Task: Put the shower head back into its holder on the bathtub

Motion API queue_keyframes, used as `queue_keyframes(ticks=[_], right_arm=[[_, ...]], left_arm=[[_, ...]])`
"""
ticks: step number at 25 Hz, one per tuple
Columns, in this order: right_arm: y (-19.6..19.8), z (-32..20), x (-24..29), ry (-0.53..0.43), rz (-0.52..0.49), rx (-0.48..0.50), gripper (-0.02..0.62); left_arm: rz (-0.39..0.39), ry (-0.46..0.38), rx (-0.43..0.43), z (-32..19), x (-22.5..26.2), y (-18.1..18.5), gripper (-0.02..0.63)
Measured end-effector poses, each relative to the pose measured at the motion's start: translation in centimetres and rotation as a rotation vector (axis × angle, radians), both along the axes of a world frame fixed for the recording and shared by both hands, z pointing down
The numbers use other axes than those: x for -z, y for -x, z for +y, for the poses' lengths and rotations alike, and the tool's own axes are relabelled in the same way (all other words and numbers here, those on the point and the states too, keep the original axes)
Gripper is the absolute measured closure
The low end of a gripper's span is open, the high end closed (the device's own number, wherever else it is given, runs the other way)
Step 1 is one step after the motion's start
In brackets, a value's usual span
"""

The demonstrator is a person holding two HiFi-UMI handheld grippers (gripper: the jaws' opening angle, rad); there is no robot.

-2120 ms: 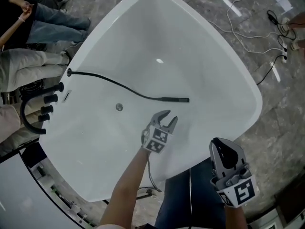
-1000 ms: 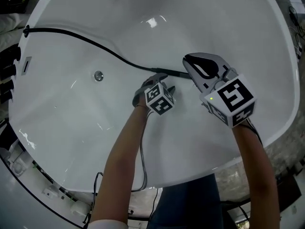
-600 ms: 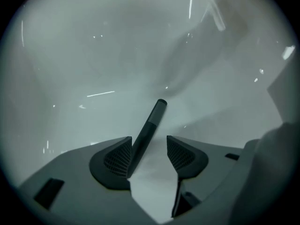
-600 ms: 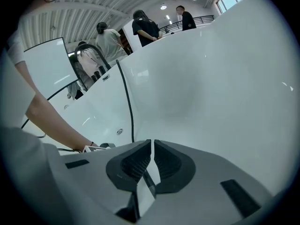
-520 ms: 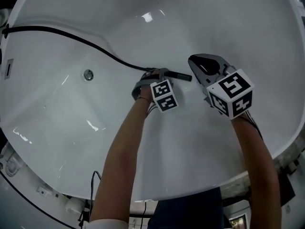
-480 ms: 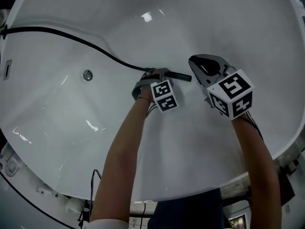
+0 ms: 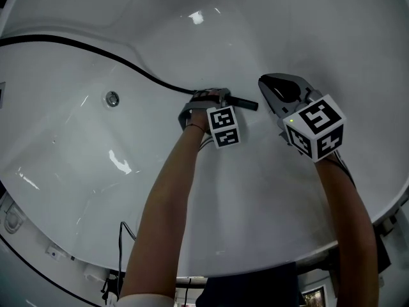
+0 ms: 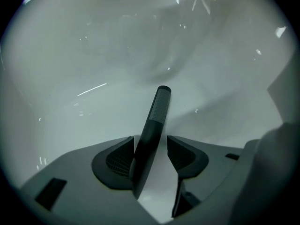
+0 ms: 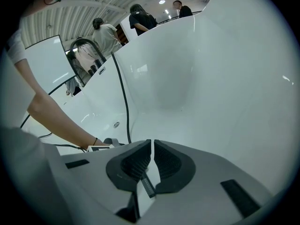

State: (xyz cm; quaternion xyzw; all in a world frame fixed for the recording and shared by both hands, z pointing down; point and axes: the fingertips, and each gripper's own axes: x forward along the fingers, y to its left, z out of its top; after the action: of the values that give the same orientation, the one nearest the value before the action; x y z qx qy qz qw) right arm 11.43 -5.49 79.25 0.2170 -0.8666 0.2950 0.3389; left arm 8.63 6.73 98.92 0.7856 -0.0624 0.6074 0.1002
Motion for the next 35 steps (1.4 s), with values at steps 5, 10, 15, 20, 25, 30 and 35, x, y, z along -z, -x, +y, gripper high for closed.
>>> queue_keyframes(ticks=[5, 10, 15, 20, 25, 30, 35], right_arm=[[-0.3, -0.2, -0.5, 0.008, -0.004, -0.022, 0.588], [-0.4, -0.4, -0.5, 0.004, -0.004, -0.030, 0.588], [-0.5, -0.5, -0.3, -0.008, -0.003, -0.028, 0.588], [-0.3, -0.6, -0.1, -0.018, -0.009, -0.030, 0.588], [-0.4, -0.7, 0.3, -0.032, -0.008, -0.026, 0.588], [-0.5, -1.1, 1.4, -0.049, -0.006, -0.023, 0.588], [0.1, -2.1, 4.5, -0.076, -0.030, -0.007, 0.588]], left_arm=[[0.006, 0.019, -0.022, 0.2, -0.4, 0.0, 0.383], [0.023, 0.014, -0.034, 0.1, -0.3, 0.0, 0.383], [0.008, 0.009, -0.091, 0.4, 0.0, -0.2, 0.407], [-0.021, -0.022, -0.185, 1.3, -0.1, -0.4, 0.465], [-0.007, -0.008, -0.039, 0.5, 0.1, 0.0, 0.476], [0.083, -0.084, 0.195, -2.4, 3.4, 0.9, 0.477], [0.152, -0.153, 0.354, -5.2, 8.6, 1.5, 0.477]])
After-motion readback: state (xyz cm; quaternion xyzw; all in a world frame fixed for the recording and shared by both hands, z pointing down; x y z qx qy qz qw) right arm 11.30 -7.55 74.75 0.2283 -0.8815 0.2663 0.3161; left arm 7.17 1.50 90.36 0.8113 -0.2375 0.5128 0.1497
